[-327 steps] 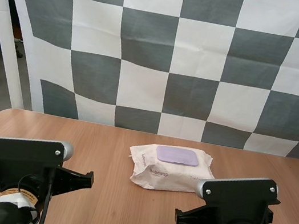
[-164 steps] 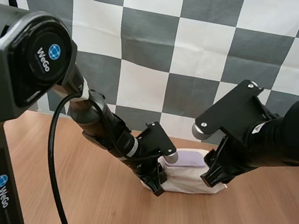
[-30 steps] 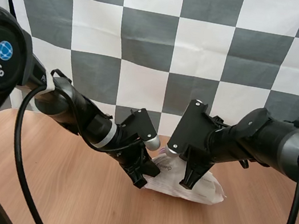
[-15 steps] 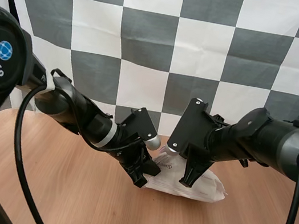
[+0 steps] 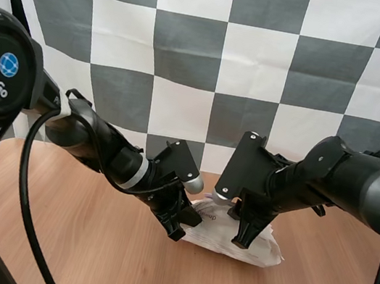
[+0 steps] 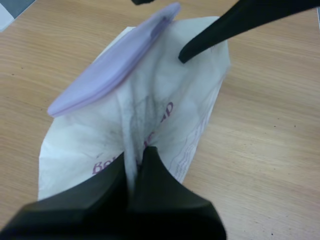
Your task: Open the wet wipes lid
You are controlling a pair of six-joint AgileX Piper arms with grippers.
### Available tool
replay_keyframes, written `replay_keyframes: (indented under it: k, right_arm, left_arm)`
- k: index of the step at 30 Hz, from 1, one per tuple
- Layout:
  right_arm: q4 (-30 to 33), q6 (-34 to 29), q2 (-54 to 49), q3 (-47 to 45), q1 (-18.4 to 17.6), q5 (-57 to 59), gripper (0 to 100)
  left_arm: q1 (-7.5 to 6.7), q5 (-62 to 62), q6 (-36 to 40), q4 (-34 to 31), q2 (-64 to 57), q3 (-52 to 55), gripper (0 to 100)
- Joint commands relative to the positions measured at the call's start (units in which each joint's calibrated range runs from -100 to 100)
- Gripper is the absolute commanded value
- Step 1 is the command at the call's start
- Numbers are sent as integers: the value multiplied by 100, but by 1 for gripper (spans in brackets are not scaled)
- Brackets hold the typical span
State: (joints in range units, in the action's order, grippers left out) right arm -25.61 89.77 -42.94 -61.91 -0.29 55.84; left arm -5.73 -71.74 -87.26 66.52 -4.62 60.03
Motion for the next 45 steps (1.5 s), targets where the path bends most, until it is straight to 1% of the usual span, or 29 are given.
replay_keyframes:
  k: [1, 4, 11, 17, 22, 24, 25, 26, 31, 34, 37, 41, 43, 45]
  right_arm:
    - [57, 1, -222, -8, 1, 23, 59]
    - [114, 1, -240, -8, 1, 23, 59]
    - [114, 65, -183, -8, 1, -368, 59]
    - [35, 77, -45, -8, 1, -434, 53]
    - [20, 114, 35, -8, 1, -587, 53]
    - [20, 114, 100, -8, 1, -587, 51]
    - [20, 114, 116, -8, 1, -587, 49]
    - [3, 114, 133, -8, 1, -587, 45]
    - [-154, 114, 133, -8, 1, -920, 14]
    - [-185, 114, 133, -8, 1, -905, 1]
    - [-215, 188, 133, -8, 1, -905, 0]
    - [-433, 339, 133, -8, 1, -1074, 0]
    - [-448, 306, 105, -8, 1, -1098, 0]
    - [-287, 135, -15, -8, 1, -737, 0]
  left_arm:
    - [1, 15, -2, 14, 0, -2, 0]
    - [1, 15, -2, 14, 0, -2, 0]
    - [1, -83, -2, 14, 0, -2, 0]
    - [1, -121, -2, 14, 0, -2, 0]
    - [1, -121, -2, 14, 0, -2, 0]
    - [1, -137, -2, 14, 0, -2, 0]
    - [1, -137, -2, 14, 0, -2, 0]
    - [1, -137, -2, 14, 0, -2, 0]
    - [1, -137, -2, 14, 0, -2, 0]
    - [1, -137, -2, 14, 0, -2, 0]
    - [1, -152, -2, 14, 0, -2, 0]
    - [1, -152, -2, 14, 0, -2, 0]
    - [1, -152, -2, 14, 0, -2, 0]
    - [1, -152, -2, 14, 0, -2, 0]
